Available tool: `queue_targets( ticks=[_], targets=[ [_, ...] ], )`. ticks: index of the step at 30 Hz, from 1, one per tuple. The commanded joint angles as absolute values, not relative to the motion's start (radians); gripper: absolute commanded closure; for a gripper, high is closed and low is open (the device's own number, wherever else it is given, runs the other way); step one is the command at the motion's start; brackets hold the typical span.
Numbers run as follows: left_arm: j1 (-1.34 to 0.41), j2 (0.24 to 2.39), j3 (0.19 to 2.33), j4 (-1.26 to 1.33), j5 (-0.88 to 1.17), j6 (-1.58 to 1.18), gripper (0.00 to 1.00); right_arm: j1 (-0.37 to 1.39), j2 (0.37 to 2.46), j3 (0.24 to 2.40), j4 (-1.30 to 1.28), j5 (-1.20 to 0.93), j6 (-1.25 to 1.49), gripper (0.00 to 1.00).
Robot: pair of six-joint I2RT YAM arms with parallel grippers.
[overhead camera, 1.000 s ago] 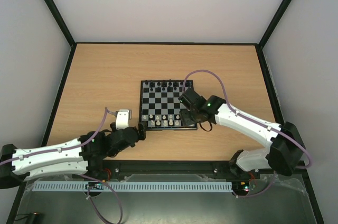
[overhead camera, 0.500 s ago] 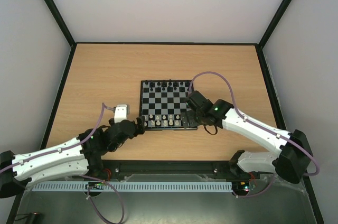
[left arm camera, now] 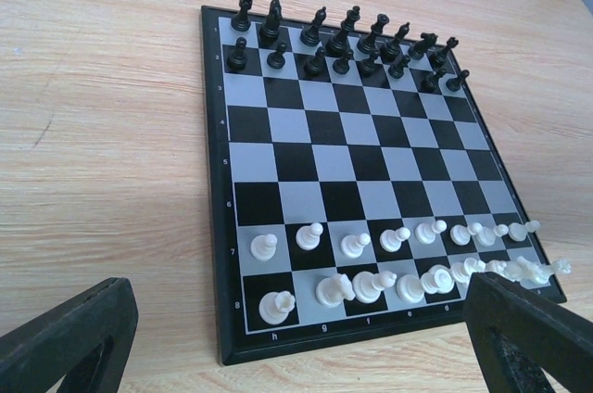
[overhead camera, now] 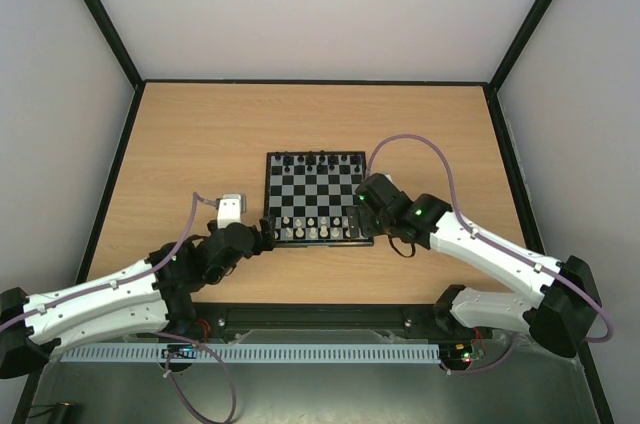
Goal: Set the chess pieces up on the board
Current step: Reset both arms
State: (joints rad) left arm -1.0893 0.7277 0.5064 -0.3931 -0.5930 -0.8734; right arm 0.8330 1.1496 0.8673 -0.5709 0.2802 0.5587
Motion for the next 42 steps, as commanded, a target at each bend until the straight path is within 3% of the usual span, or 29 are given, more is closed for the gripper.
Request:
queue_targets(
  ticks=[1, 20, 29, 36, 42],
  targets=[
    [-1.073, 0.746, 0.524, -0.372, -0.586, -0.834, 0.01, 0.824, 1.129, 0.821, -0.519, 0.283, 0.585, 0.01],
    [-1.032, 0.806, 0.638, -0.384, -0.65, -0.775, 0.01, 0.819, 1.024, 0.754, -0.493, 0.35, 0.657, 0.01],
    [-0.75, 0.766, 0.611, -0.276, -0.559, -0.647, 0.01, 0.597, 0.897, 0.668, -0.343, 0.395, 0.668, 0.01],
    [-0.589, 0.787, 0.564, -0.104, -0.724, -0.543, 0.0, 0.358, 0.956, 0.675, -0.146, 0.438, 0.589, 0.01],
    [-0.366, 0.856, 0.475, 0.128, -0.589, -0.429, 0.0, 0.243, 1.028, 0.584, 0.109, 0.515, 0.482, 0.01]
  ],
)
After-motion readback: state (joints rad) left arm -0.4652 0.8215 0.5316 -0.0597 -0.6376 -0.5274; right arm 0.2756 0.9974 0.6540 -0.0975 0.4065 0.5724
